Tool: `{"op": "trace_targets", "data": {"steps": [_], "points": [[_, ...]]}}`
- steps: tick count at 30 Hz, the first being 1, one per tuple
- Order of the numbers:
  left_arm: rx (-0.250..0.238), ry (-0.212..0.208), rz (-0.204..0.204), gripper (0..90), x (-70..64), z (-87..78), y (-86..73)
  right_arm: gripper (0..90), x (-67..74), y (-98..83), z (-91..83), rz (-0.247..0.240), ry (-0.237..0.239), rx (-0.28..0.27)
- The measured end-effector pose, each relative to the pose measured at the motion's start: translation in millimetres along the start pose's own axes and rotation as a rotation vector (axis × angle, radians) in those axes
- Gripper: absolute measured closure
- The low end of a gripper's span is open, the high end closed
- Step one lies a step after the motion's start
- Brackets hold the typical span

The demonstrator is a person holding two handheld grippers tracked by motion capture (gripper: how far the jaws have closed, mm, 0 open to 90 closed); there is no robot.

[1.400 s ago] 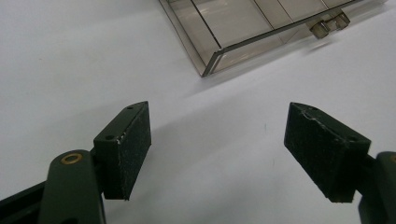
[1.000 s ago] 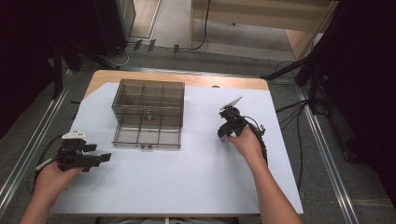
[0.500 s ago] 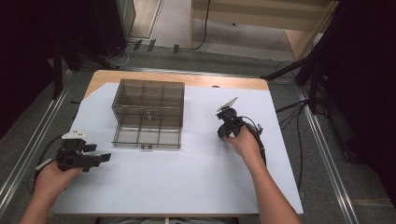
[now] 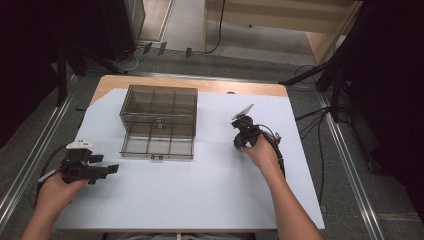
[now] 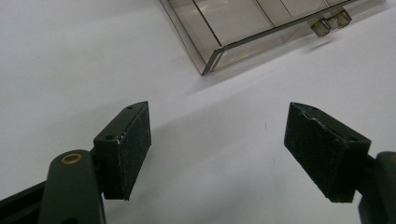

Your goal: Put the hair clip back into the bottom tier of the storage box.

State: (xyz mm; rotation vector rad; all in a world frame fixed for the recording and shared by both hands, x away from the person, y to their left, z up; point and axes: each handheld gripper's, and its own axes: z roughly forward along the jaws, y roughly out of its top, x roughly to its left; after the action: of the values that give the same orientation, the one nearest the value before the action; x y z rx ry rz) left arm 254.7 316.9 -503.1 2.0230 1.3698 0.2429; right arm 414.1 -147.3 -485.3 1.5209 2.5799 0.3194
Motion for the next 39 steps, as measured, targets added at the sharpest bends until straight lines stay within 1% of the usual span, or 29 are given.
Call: {"op": "trace_targets", "data": {"steps": [10, 11, 13, 24, 25, 26, 27, 30, 31, 33, 39], "points": [[-0.001, 0.002, -0.002, 23.8, 0.3, -0.1, -0.1, 76.9, -0.5, 0.2, -0.9, 0.0, 0.011, -0.001], [-0.002, 0.003, -0.001, 23.8, 0.3, -0.1, -0.1, 76.9, 0.2, 0.3, -1.8, -0.008, 0.005, -0.002], [-0.002, 0.004, -0.002, 23.8, 0.2, -0.2, -0.1, 76.9, 0.8, 0.3, -2.2, -0.008, 0.001, -0.005], [-0.003, 0.004, -0.002, 23.7, 0.4, -0.3, -0.1, 76.8, 5.1, 0.7, -9.6, -0.022, 0.009, -0.024], [-0.003, 0.004, -0.002, 23.8, 0.4, -0.3, -0.1, 76.9, 5.1, 0.7, -11.1, -0.026, 0.019, -0.028], [-0.004, 0.005, -0.003, 23.8, 0.3, -0.2, -0.1, 76.9, 5.1, 0.7, -11.1, -0.026, 0.019, -0.028], [-0.003, 0.004, -0.003, 23.8, 0.4, -0.3, -0.1, 76.9, 5.4, 0.6, -12.4, -0.025, 0.033, -0.032], [-0.003, 0.004, -0.002, 23.8, 0.5, -0.4, -0.1, 76.9, 5.8, 0.4, -13.6, -0.027, 0.039, -0.038], [-0.003, 0.004, -0.002, 23.8, 0.6, -0.4, -0.2, 76.9, 6.5, 0.4, -15.3, -0.023, 0.056, -0.043], [-0.002, 0.004, -0.003, 23.8, 0.6, -0.3, -0.2, 76.9, 6.4, 0.4, -15.9, -0.026, 0.063, -0.045], [-0.003, 0.004, -0.004, 23.8, 0.5, -0.3, -0.2, 76.9, 12.0, 1.0, -21.4, -0.039, 0.097, -0.074]]}}
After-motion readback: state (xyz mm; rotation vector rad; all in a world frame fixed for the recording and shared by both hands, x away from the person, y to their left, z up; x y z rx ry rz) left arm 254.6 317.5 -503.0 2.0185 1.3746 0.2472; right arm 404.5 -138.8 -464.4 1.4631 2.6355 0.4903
